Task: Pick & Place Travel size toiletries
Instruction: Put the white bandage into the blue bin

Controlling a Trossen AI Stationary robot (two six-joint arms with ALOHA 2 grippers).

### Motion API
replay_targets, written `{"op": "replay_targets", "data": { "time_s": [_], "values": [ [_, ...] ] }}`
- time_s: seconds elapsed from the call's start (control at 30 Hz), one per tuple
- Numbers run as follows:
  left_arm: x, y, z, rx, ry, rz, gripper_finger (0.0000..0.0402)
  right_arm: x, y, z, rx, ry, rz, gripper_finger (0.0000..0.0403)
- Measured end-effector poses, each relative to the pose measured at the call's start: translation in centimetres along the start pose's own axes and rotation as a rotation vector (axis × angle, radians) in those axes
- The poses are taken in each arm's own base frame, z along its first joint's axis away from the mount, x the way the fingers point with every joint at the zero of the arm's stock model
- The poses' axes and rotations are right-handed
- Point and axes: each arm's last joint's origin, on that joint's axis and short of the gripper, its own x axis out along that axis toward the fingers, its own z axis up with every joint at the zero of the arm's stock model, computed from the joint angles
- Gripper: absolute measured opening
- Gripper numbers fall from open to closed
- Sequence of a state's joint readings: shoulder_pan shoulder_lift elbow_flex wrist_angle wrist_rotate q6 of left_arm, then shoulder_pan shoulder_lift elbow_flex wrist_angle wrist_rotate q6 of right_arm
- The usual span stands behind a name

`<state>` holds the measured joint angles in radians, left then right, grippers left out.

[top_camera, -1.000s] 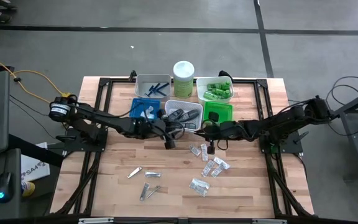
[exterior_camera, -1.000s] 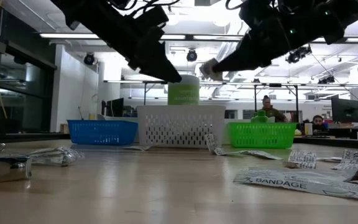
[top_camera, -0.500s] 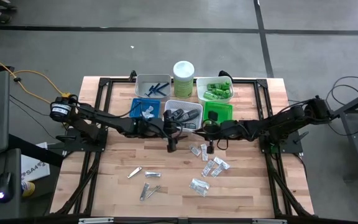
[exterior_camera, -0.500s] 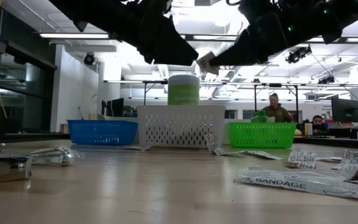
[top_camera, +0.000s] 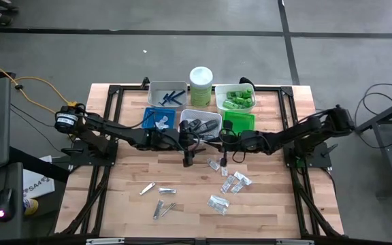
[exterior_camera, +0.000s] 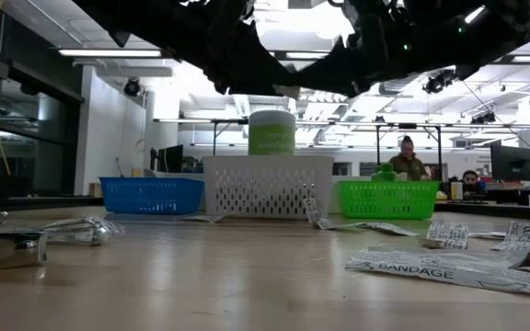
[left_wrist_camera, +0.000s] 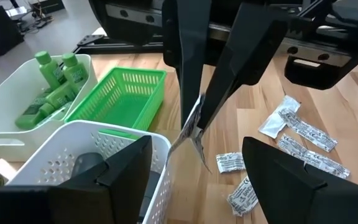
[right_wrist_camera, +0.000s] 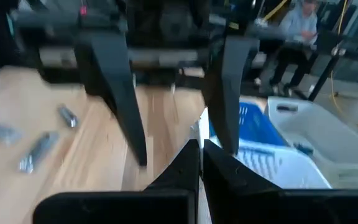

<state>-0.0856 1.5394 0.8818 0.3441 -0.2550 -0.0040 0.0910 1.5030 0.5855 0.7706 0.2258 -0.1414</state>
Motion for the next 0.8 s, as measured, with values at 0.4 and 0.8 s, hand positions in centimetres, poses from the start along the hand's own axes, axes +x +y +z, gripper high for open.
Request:
{"op": "replay_targets", "data": {
  "time_s": [0.4,0.8],
  "values": [
    [0.0,0.02,-0.03,0.001,0.003,0.008,0.0135,0.14,0.03,-0.09,0.0,-0.008,-0.003,0.0004],
    [0.0,0.04,-0.1,0.002,0.011,0.011,0.0005,0.13,0.03,-0.12,-0.002,-0.006,-0.004,0.0004]
  ]
}}
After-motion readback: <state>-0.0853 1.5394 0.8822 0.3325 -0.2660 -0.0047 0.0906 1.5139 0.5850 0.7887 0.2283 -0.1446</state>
